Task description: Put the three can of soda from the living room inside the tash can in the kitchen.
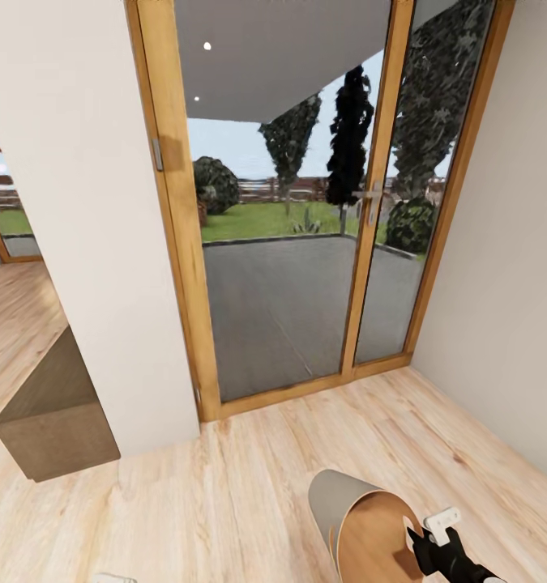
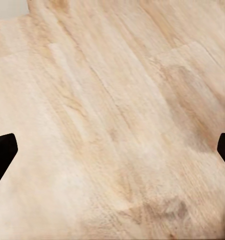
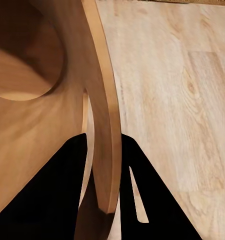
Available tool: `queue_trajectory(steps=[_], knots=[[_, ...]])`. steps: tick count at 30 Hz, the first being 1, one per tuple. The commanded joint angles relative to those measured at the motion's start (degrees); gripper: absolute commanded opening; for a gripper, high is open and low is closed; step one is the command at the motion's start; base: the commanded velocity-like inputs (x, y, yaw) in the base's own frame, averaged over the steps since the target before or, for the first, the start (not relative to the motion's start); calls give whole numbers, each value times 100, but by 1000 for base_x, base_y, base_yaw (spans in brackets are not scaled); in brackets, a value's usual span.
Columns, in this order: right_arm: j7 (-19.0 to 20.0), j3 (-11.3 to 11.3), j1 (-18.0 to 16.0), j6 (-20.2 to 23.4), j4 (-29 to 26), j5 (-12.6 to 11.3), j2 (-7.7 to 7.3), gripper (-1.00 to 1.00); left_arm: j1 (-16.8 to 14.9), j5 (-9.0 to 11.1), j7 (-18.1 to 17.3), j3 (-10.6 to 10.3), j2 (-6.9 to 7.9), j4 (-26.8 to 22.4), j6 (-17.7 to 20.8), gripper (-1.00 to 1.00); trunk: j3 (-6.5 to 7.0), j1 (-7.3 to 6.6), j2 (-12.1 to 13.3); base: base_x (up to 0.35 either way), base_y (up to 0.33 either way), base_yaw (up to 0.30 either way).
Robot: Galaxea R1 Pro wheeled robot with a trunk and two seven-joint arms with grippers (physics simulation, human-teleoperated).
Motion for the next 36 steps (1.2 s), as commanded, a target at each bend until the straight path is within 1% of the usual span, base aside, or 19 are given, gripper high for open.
queue_trajectory(steps=[1, 3, 4, 8, 16, 26, 36], knots=[[52, -66, -3, 2, -12, -27, -1, -100, 0, 1, -74, 1, 2, 1, 2, 100, 19, -23, 41, 0, 0, 0], [52, -65, -3, -19, -12, -27, -1, -100, 0, 1, -144, 2, 3, 1, 5, 100, 55, -67, 122, 0, 0, 0], [52, -65, -3, -111, -8, -27, -2, -100, 0, 0, -211, 3, 2, 1, 5, 100, 73, -89, 162, 0, 0, 0], [52, -65, -3, -206, -5, -27, -3, -100, 0, 0, -267, 3, 1, 1, 8, 100, 145, -177, 322, 0, 0, 0], [54, -60, -3, -257, -7, -27, 20, -100, 0, -1, -468, 4, 4, 30, 23, 100, 288, -352, 643, 0, 0, 0], [55, -48, -3, -253, -22, -20, 56, -100, 0, -9, -464, 3, 1, 37, 14, 100, 468, -572, 1044, 0, 0, 0], [78, -57, 20, -253, -33, -36, 50, -100, 0, -6, -432, 3, 1, 36, 0, 100, 648, -792, 1445, 0, 0, 0]])
